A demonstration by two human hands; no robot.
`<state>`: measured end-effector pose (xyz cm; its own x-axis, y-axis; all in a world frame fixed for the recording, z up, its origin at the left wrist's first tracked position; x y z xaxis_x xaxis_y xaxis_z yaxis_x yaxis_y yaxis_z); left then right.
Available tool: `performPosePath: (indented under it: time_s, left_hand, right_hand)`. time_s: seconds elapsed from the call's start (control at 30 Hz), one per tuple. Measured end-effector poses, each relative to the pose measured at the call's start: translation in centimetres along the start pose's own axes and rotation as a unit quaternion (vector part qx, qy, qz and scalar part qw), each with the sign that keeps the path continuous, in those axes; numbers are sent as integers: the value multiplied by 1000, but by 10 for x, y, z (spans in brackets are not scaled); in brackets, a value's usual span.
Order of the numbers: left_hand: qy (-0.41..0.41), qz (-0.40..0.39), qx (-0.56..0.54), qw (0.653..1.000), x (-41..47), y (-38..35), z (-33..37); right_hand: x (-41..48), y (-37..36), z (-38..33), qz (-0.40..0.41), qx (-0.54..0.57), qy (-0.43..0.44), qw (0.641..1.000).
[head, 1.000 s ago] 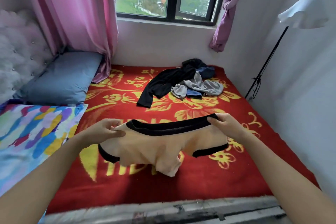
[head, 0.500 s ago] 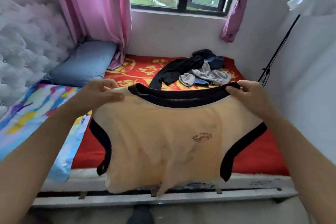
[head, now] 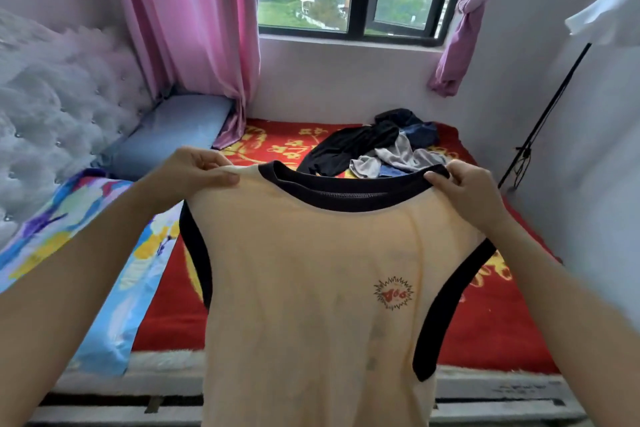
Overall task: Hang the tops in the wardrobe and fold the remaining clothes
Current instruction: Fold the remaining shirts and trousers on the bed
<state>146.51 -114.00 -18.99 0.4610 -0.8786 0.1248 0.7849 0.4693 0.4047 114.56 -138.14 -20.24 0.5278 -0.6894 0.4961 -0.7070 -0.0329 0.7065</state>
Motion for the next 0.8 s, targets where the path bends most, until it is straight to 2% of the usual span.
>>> performPosePath:
  time_s: [0.17,0.37,0.5,0.6,0.7,0.73,0.8]
  left_hand:
    - [50,12,-4,999,63,-3,-58]
    - [123,-10,-37,992,137,-17,-145]
    - [147,2,-22,989,236,-16,-202]
    - [138,11,43,989,329,-20,-238]
    - [119,110,82,983,418,-22,-260]
    - [144,125,151,970,447,-27,-274]
    - [245,100,274,924,469,-40,-300]
  right_hand:
    - [41,-61,35,-78,-29,-21,996]
    - [81,-143,82,-164,-57,-67,983]
    - [150,-218,122,-192,-100,-120,969]
    - [220,-272,148,-192,-163,-156,955]
    - [293,-316,174,-142,-158,-239,947]
    - [312,-336,186,-137,-151,-276,939]
    - [323,-366,199,-170,-141,-317,923]
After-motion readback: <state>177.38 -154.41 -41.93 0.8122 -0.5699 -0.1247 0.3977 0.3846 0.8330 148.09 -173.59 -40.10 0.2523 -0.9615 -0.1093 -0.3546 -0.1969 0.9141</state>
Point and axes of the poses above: each hand's wrist, its own x-axis towards the middle knuckle, its own y-axis out of the back of the hand, z = x × y, the point moved 3 cm from there along x, towards the middle knuckle, and after that the axes turned 2 degrees about y, right-handed, at the moved point
